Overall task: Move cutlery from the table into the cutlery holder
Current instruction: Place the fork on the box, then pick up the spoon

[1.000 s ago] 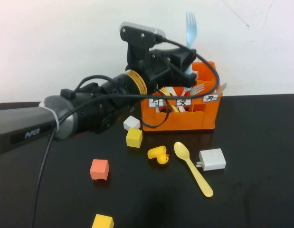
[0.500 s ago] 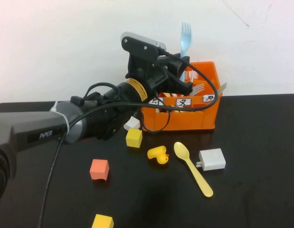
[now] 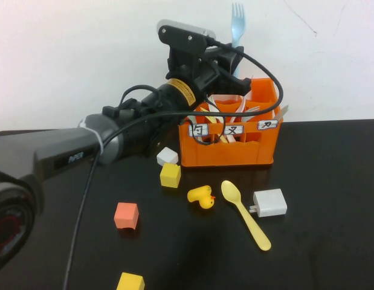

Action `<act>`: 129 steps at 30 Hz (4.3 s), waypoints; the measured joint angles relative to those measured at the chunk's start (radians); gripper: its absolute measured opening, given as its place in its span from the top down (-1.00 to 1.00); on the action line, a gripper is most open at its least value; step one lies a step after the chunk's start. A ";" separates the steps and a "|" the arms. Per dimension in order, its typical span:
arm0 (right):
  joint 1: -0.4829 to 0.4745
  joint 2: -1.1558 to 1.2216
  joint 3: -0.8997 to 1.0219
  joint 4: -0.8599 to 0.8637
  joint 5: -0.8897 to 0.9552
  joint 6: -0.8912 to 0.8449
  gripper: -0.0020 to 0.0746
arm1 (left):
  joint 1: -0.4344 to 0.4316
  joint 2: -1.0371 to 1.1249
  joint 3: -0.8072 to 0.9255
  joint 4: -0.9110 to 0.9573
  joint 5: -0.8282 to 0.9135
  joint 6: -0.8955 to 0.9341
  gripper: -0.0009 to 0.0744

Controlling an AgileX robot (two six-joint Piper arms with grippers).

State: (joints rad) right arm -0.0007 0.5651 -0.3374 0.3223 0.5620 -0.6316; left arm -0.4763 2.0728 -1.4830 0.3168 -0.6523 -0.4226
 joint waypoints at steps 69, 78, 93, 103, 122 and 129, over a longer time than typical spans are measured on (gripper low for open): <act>0.000 0.000 0.005 0.076 -0.018 -0.033 0.95 | 0.020 -0.501 -0.086 -0.200 1.352 0.184 0.98; 0.000 0.000 0.005 0.262 0.019 -0.279 0.95 | 0.020 -0.738 0.103 -0.427 1.369 0.348 0.98; 0.007 0.007 0.005 0.404 0.110 -0.458 0.95 | 0.020 -1.329 0.641 -0.390 1.252 0.247 0.98; 0.148 0.221 -0.098 0.330 0.184 -0.422 0.95 | 0.020 -1.744 0.877 -0.345 1.246 0.244 0.98; 0.318 0.858 -0.552 -0.029 0.176 -0.158 0.95 | 0.020 -1.901 1.192 -0.341 1.188 0.007 0.98; 0.338 1.071 -0.722 -0.034 0.176 -0.123 0.95 | 0.020 -1.901 1.192 -0.338 1.170 0.000 0.98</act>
State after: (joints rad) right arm 0.3375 1.6359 -1.0594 0.2880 0.7381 -0.7547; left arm -0.4567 0.1717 -0.2910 -0.0215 0.5177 -0.4221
